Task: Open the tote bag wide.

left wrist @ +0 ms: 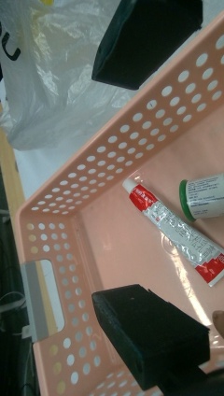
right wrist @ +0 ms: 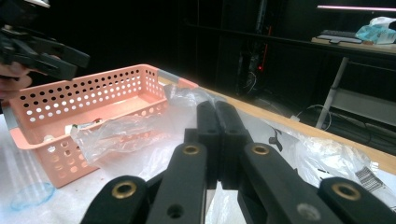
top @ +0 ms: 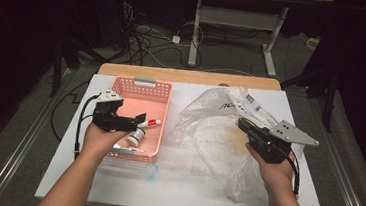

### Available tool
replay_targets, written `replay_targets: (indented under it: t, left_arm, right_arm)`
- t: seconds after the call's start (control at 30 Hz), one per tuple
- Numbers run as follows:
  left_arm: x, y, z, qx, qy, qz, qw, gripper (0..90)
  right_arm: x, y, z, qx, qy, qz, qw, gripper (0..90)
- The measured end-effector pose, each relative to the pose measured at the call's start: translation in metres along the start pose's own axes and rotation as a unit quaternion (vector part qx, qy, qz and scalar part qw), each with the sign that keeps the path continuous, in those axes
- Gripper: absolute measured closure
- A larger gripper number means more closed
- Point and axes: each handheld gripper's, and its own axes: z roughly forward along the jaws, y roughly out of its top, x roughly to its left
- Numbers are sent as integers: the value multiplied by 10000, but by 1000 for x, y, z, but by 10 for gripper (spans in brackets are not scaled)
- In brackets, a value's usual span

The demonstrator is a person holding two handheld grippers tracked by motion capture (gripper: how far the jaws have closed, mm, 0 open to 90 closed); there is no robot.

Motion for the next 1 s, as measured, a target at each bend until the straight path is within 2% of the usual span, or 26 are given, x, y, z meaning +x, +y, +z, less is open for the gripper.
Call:
replay_targets:
  t: [0.27,0.4,0.57,0.77,1.0]
  left_arm:
    - [14,7,27,556,66,-43,9984,1]
    - [19,8,38,867,88,-32,9962,11]
    - [25,8,50,1223,37,-143,9924,18]
    - [25,10,64,1712,-6,-9,9852,37]
    - [26,10,79,2248,-75,118,9743,68]
  right_arm:
    - [-1,0,-1,1,-11,18,10000,900]
    - [-1,0,-1,-6,3,34,10000,900]
    - [-1,0,0,-11,18,3,10000,900]
    - [-1,-1,0,13,26,25,10000,900]
    - [-1,-2,2,40,35,33,10000,900]
